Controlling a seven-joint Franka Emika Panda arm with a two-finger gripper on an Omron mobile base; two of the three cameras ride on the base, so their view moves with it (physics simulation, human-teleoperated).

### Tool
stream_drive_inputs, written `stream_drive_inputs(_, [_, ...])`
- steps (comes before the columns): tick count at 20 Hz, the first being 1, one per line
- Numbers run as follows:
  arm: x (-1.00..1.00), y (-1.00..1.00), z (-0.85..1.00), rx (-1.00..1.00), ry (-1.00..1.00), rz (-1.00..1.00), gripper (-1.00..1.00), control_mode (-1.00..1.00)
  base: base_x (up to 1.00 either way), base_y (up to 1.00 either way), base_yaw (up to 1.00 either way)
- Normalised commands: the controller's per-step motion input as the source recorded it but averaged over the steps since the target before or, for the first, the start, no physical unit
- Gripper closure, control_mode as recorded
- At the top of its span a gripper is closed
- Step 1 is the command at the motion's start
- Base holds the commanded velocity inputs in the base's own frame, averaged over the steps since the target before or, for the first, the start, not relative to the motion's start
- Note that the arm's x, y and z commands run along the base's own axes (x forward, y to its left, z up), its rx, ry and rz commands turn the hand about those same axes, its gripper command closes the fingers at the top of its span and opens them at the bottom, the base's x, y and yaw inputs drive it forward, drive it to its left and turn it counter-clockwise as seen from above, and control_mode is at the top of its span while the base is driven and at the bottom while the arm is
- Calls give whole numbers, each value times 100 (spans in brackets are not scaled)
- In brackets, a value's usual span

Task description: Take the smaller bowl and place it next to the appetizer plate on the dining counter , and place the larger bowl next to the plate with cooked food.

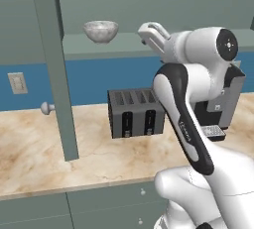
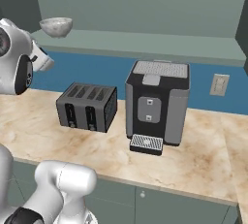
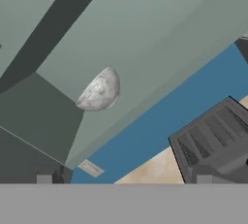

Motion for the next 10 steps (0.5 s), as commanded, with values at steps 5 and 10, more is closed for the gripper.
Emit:
stream_drive_inputs(5, [15,0,7,1,2,0,-100,-100,0,0,0])
stream_drive_inputs(10, [32,0,0,0,4,0,-100,-100,0,0,0])
